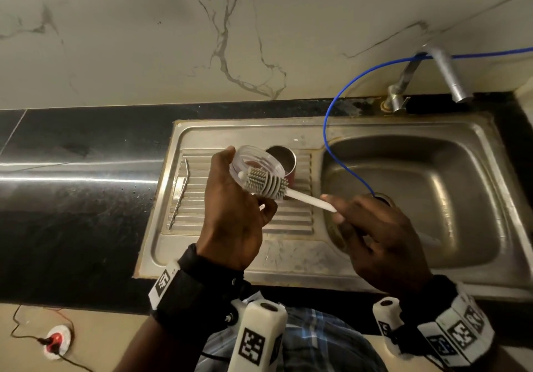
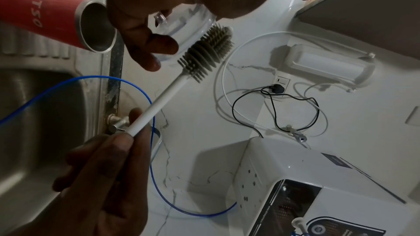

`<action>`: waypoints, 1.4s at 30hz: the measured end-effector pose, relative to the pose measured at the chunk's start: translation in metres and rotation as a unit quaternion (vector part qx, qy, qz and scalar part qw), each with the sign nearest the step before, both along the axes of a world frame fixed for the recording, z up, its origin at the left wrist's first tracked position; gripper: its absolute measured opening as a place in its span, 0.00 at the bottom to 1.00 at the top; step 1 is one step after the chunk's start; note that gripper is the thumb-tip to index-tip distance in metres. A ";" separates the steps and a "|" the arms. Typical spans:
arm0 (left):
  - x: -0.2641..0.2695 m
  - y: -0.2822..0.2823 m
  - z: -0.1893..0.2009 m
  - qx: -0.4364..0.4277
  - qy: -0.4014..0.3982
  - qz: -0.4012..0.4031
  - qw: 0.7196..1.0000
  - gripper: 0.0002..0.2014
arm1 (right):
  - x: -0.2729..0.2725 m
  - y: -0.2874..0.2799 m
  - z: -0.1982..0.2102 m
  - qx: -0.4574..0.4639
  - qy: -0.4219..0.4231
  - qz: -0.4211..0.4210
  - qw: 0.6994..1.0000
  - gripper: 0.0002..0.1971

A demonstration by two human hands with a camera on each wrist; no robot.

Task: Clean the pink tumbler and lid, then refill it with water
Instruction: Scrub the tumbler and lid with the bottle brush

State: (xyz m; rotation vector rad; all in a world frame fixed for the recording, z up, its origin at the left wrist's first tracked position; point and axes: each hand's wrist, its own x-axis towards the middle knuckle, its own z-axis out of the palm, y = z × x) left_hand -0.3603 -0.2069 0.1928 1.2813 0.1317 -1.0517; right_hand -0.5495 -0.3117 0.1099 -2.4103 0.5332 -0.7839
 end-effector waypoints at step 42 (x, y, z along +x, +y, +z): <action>0.017 0.008 -0.007 -0.040 -0.106 0.040 0.993 0.23 | 0.008 0.037 0.009 0.125 0.017 -0.027 0.992 0.18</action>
